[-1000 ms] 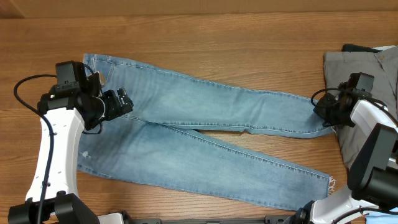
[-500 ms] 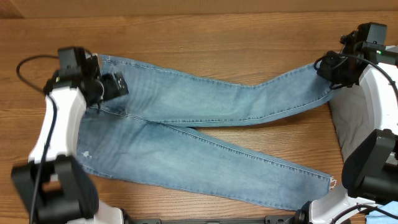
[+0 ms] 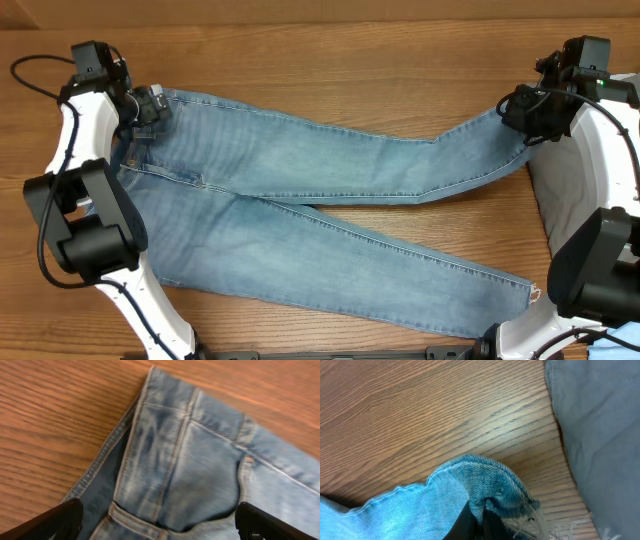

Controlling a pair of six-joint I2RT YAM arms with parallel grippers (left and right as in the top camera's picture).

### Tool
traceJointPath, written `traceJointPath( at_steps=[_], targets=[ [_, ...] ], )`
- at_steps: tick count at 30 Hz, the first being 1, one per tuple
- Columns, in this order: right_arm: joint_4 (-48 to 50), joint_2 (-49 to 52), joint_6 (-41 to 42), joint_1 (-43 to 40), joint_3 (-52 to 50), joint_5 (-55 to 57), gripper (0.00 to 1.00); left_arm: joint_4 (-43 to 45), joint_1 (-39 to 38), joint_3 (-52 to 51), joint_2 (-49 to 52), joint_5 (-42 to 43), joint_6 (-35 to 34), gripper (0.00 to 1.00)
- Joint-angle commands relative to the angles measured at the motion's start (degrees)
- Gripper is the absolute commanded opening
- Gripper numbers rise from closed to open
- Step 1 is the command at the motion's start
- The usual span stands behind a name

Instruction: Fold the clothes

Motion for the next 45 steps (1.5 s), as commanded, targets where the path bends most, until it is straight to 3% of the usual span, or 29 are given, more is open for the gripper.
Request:
traceJointPath(
  at_steps=[1,5,6,8,10,11,12,19,23,34,36,37,38,39,40,45],
  targets=[
    [-0.07,-0.31,-0.48,0.04,1.53,0.33,0.04,1.97,-0.22,1.40,4.24,-1.01,4.07,1.00],
    [-0.13,-0.31,-0.48,0.04,1.53,1.20,0.04,5.95,-0.66,1.40,7.48,2.36,4.15,1.00],
    [-0.15,-0.31,-0.48,0.04,1.53,1.18,0.04,6.27,-0.87,1.40,8.31,4.33,4.28,0.96],
    [-0.17,-0.31,-0.48,0.04,1.53,1.18,0.04,6.25,-1.46,1.40,9.11,7.30,5.44,0.73],
    [-0.15,-0.31,-0.48,0.04,1.53,1.18,0.04,6.49,-2.08,1.60,8.94,7.21,5.55,0.16],
    [-0.13,-0.31,-0.48,0.04,1.53,1.18,0.04,6.03,-2.23,2.38,8.87,7.21,5.51,0.07],
    [-0.02,-0.31,-0.48,0.04,1.53,1.18,0.04,4.24,-2.27,4.31,8.85,7.02,5.18,0.04],
    [12.00,-0.20,-0.42,0.04,1.53,4.22,0.04,-6.49,2.32,22.67,8.85,-1.90,-9.77,0.04],
    [19.32,-0.02,0.00,0.04,1.53,4.17,0.04,-6.78,4.13,25.31,8.85,-4.42,-14.25,0.04],
    [26.91,9.16,0.24,4.24,1.53,4.20,0.05,-10.95,5.22,25.29,8.87,-11.39,-14.86,0.04],
    [26.64,9.46,0.20,4.22,1.53,4.20,0.23,-11.43,5.60,25.29,8.87,-11.37,-14.86,0.04],
    [25.22,9.38,0.15,4.20,1.79,4.20,0.56,-11.67,5.75,25.29,8.87,-11.17,-14.25,0.09],
    [23.39,9.38,0.17,3.89,2.51,4.15,1.00,-12.31,5.75,25.29,8.87,-10.75,-11.54,0.54],
    [21.11,9.38,0.17,3.56,3.48,4.15,1.00,-13.20,5.73,25.29,8.87,-10.29,-8.44,0.72],
    [17.75,9.33,0.24,3.34,4.70,3.50,1.00,-14.73,5.73,25.31,8.87,-8.94,-5.95,0.79],
    [10.23,10.91,1.14,3.45,4.81,5.25,1.00,-23.47,6.47,24.79,12.09,-3.13,-7.23,0.84]
  ],
)
